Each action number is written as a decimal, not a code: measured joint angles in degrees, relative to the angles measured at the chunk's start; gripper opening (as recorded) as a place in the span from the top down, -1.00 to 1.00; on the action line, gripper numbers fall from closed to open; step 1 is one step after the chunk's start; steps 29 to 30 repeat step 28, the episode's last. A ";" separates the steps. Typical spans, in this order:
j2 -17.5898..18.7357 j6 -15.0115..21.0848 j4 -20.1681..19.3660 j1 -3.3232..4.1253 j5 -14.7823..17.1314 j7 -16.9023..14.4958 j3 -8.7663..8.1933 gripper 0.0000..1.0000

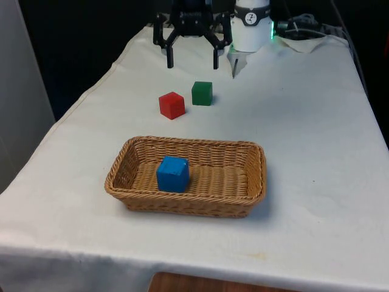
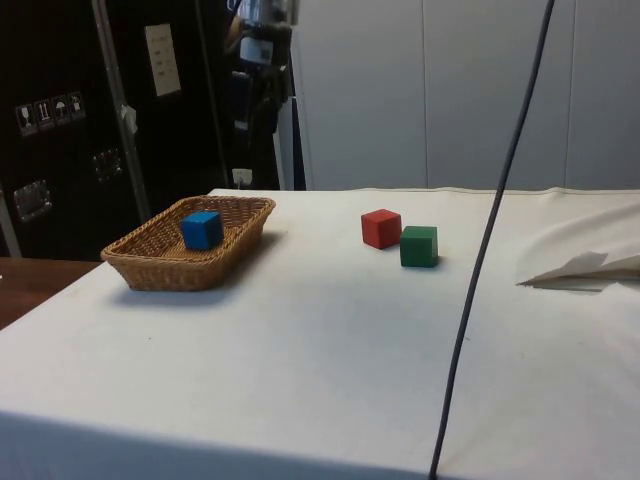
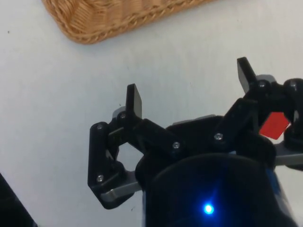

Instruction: Pick up the blue cube and place it into the basket.

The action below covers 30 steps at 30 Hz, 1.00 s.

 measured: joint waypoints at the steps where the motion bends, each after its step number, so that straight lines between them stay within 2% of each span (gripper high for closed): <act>1: -0.46 0.00 -0.46 0.00 0.00 0.11 -0.06 -1.00; 11: -5.21 0.00 -4.64 0.00 0.00 1.43 -0.06 -1.00; 14: -5.67 0.00 -5.04 0.00 0.00 1.55 -0.06 -1.00; 21: -9.68 0.00 -8.54 0.00 0.00 2.69 -0.06 -1.00; 30: -11.57 0.00 -10.26 0.00 0.00 3.38 0.00 -1.00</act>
